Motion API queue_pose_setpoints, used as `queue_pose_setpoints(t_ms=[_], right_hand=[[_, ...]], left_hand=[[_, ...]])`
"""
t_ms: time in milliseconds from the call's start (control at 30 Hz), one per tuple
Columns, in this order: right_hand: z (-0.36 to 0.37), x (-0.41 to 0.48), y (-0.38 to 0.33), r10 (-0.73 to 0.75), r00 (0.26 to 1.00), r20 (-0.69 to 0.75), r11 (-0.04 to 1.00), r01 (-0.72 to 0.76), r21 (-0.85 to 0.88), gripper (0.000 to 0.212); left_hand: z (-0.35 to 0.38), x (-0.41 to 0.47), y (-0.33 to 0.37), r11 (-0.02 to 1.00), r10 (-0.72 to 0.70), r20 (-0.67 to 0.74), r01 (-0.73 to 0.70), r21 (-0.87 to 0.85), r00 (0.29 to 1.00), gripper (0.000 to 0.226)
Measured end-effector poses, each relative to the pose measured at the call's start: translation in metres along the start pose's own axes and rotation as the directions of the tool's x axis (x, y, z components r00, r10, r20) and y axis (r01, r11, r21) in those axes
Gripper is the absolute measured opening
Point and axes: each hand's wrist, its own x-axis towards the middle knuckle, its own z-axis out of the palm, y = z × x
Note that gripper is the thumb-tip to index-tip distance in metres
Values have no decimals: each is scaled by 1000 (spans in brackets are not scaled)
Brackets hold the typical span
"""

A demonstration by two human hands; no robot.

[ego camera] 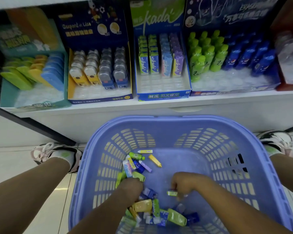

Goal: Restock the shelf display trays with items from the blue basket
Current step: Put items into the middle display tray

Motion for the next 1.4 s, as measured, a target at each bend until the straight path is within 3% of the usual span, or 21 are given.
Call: queue_pose_setpoints(t_ms=[133, 267, 367, 467, 533, 667, 767, 833, 1000, 1100, 1267, 1400], right_hand=[[-24, -18, 9, 7, 993, -121, 998, 1, 69, 21], [-48, -44, 6, 18, 980, -199, 965, 35, 260, 21], [-67, -63, -5, 57, 956, -288, 936, 49, 348, 29], [-87, -85, -19, 52, 912, -406, 902, 132, 412, 28], [-100, -103, -29, 13, 885, -465, 850, 234, 471, 19], [-123, -142, -49, -37, 786, -616, 690, 466, 553, 7], [-138, -170, -64, 3, 645, -764, 551, 636, 539, 11], [-150, -185, -72, 32, 538, -842, 527, 707, 472, 14], [-196, -197, -92, 112, 286, -952, 710, 647, 278, 14], [-224, -184, -105, 90, 203, -975, 850, 494, 181, 20], [-250, -158, -115, -14, 307, -952, 980, 191, 47, 23], [-262, -157, -116, -24, 315, -949, 990, 139, 21, 23]], left_hand=[[1, 4, -2, 1000, 12, 12, -12, -17, 1000, 31], [-12, 2, -5, 997, -25, 28, 27, -77, 999, 35], [-41, -8, -14, 962, -52, 3, 51, -270, 999, 34], [-86, -28, -22, 873, -56, -124, -12, -487, 991, 35], [-119, -44, -28, 763, -81, -178, -54, -645, 981, 24], [-181, -88, -34, 383, 15, -203, -193, -903, 979, 22], [-216, -133, -39, 290, -27, -281, -261, -921, 959, 25], [-232, -160, -45, 187, -95, -310, -289, -939, 946, 23], [-254, -203, -57, -240, -274, -295, -362, -901, 915, 46], [-264, -209, -56, -350, -310, -298, -399, -847, 903, 39], [-259, -194, -46, -352, -322, -294, -402, -845, 900, 28], [-247, -177, -46, -321, -315, -291, -390, -863, 904, 13]])
